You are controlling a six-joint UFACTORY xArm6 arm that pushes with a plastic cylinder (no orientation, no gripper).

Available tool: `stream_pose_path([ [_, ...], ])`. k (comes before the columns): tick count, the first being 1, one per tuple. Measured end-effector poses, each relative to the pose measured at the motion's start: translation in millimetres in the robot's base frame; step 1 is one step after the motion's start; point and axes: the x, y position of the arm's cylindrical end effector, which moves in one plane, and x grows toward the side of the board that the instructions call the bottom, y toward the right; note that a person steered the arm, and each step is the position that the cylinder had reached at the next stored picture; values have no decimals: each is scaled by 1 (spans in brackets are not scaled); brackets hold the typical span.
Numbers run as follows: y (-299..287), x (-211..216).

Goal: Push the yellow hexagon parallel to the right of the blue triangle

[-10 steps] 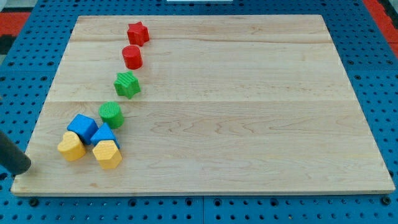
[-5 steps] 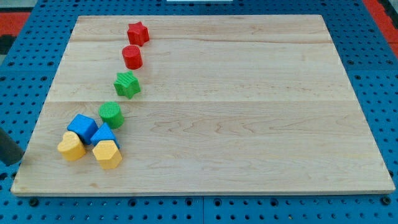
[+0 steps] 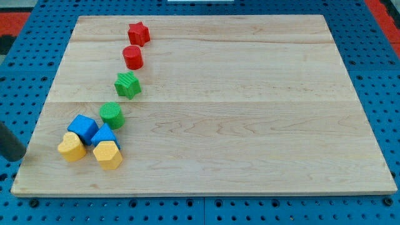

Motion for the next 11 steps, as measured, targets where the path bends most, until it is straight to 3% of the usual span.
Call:
stream_pose_path([
  [4, 171, 1],
  [7, 206, 29],
  [10, 331, -2],
  [11, 340, 0],
])
